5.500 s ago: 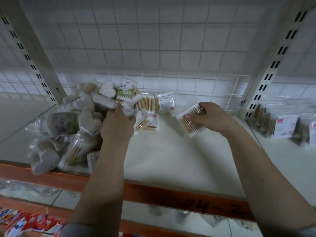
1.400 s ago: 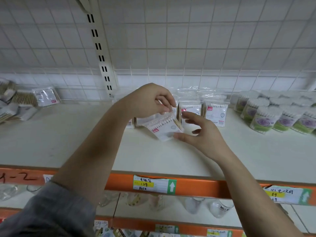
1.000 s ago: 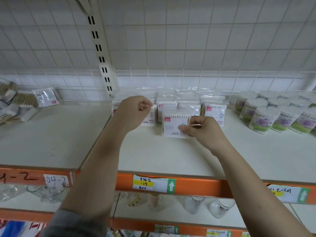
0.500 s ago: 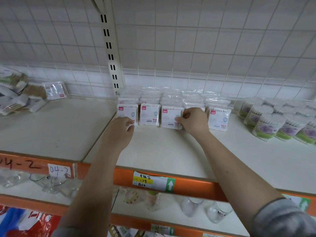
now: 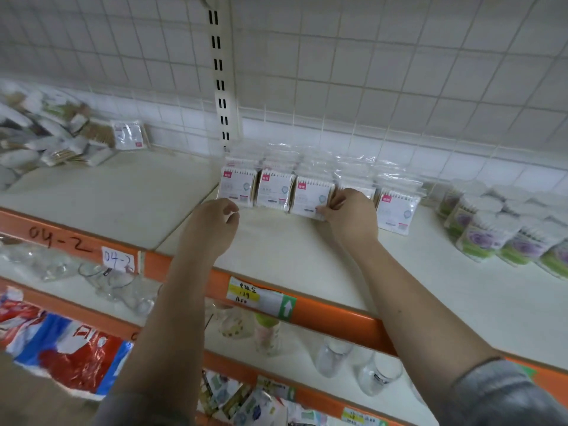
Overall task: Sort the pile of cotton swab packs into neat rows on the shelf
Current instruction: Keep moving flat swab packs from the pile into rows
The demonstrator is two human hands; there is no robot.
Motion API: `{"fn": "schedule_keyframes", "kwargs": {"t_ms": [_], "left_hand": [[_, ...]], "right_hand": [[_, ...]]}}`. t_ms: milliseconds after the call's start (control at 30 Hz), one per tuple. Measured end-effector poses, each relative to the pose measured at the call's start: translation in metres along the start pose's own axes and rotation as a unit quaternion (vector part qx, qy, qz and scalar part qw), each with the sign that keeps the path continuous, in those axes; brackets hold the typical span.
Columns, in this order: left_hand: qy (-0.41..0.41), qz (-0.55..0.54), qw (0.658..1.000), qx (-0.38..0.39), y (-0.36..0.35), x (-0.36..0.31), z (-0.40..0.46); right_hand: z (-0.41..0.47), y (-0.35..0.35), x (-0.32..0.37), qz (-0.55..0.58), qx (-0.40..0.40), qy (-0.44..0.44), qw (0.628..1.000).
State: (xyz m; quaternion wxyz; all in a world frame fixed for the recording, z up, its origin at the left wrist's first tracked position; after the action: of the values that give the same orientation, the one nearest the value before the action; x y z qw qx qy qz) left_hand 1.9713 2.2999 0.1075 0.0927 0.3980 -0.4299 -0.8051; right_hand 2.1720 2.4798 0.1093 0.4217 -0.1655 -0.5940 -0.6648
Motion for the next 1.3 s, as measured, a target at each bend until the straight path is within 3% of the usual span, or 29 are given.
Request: {"fn": "schedule_keyframes", "kwargs": {"t_ms": [300,467,667,933,1300], "left_hand": [[-0.011,0.005,1.0,-0.024,0.037,0.021,-0.016],[-0.002,0.011,0.999,-0.045,0.079,0.066,-0.016],[-0.014,0.012,0.999,-0.047,0.13,0.14,-0.009],[-0.043,0.022,0.999,0.007,0.194,0.238,-0.008],[0.006,-0.004,1.0,-0.012,0.248,0.332,0.008]], "right_hand": [[-0.058,-0.012,0.02,0.0,0.068,0.028,0.997],[-0.09,-0.037,0.037,-0.131,0.107,0.022,0.985],[-0.142,-0.083,0.106,-0.147,0.075,0.039,0.986],[-0.213,-0.148,0.196,-0.129,0.036,0.044,0.99],[-0.231,-0.219,0.271,-0.115,0.047,0.068,0.99]]}}
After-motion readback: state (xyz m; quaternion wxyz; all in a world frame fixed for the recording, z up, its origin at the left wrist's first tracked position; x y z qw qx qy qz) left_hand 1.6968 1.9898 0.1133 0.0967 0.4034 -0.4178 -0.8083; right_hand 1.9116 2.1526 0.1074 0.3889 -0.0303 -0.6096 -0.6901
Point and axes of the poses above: each hand's wrist, its own z-axis towards the middle knuckle, its own y-axis out of the back of the hand, x = y × z, the point moved 10 cm from there along z, towards the middle knuckle, and after that the axes turned 5 degrees about -x, right-handed, at the moved point
